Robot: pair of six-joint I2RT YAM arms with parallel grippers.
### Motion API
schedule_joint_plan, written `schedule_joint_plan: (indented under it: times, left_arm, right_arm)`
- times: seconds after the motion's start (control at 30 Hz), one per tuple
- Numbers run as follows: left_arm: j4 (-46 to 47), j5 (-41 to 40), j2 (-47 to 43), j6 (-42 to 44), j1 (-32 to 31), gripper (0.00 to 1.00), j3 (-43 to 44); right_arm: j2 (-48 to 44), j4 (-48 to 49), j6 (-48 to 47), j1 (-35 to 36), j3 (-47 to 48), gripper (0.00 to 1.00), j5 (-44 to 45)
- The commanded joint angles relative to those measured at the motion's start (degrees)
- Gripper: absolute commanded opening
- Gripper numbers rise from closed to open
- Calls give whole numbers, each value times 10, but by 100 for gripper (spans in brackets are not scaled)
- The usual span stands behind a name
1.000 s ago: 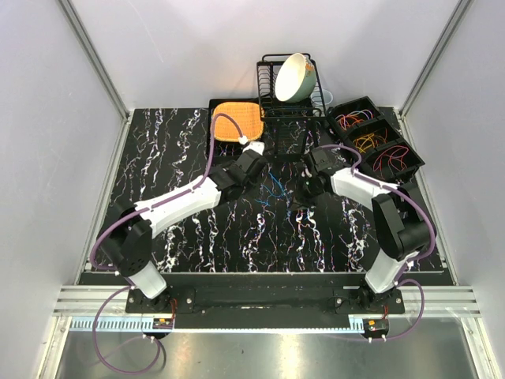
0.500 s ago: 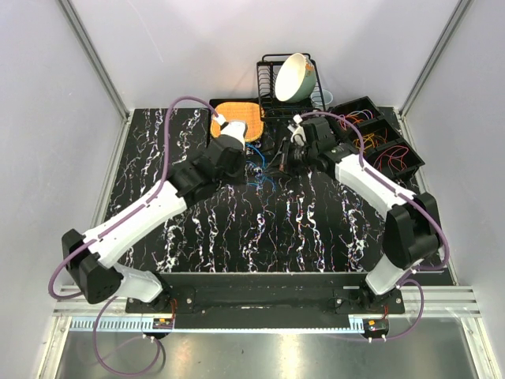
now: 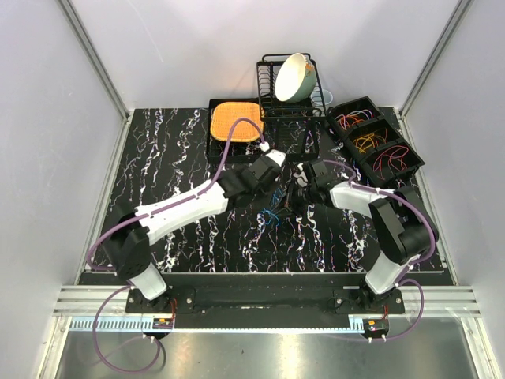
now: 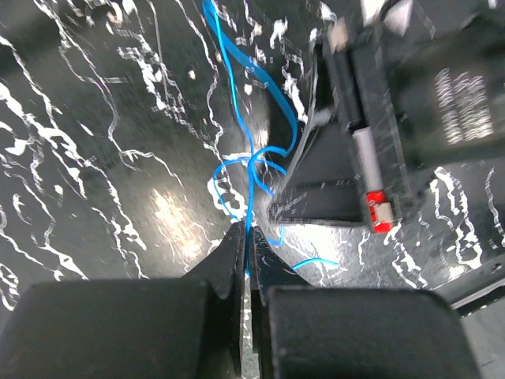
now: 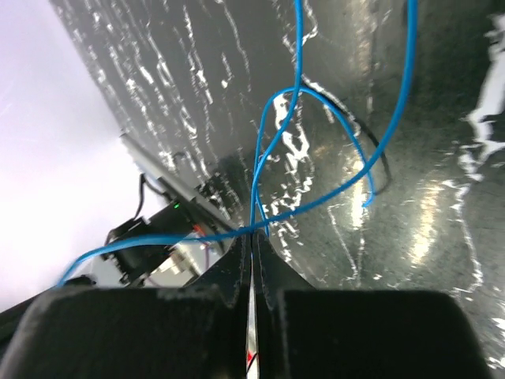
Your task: Untangle the cables
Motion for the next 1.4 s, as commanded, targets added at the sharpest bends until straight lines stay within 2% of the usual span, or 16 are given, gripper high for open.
schedule_joint_plan:
  times: [0.0, 0.3, 0.53, 0.63, 0.73, 0.87, 1.03, 1.27, 1.37]
  left_arm:
    - [44, 13, 0, -17, -2, 0, -17]
    - [118, 46, 31, -40, -5, 0, -85]
    - [145, 62, 67, -40, -4, 0, -83]
    - [145, 63, 77, -40, -4, 0, -83]
    - [145, 55, 73, -44, -5, 0, -89]
    - [141, 52, 65, -49, -4, 1, -98]
    - [143, 59, 62, -57, -5, 12, -108]
    - [143, 58, 43, -63, -5, 46, -127]
    - [128, 46, 22, -64, -4, 54, -123]
  right_arm:
    - [-31, -44, -46, 4, 28, 0, 60]
    - [-36, -100, -77, 4, 40, 2, 102]
    - [-49, -125, -89, 4, 51, 4, 119]
    - [-52, -135, -92, 4, 58, 10, 123]
    - [-54, -142, -96, 4, 63, 25, 127]
    - [-52, -147, -101, 4, 68, 36, 135]
    - [-40, -155, -103, 4, 70, 41, 138]
    - [-50, -169, -102, 4, 69, 47, 151]
    - [-53, -177, -103, 3, 70, 48, 156]
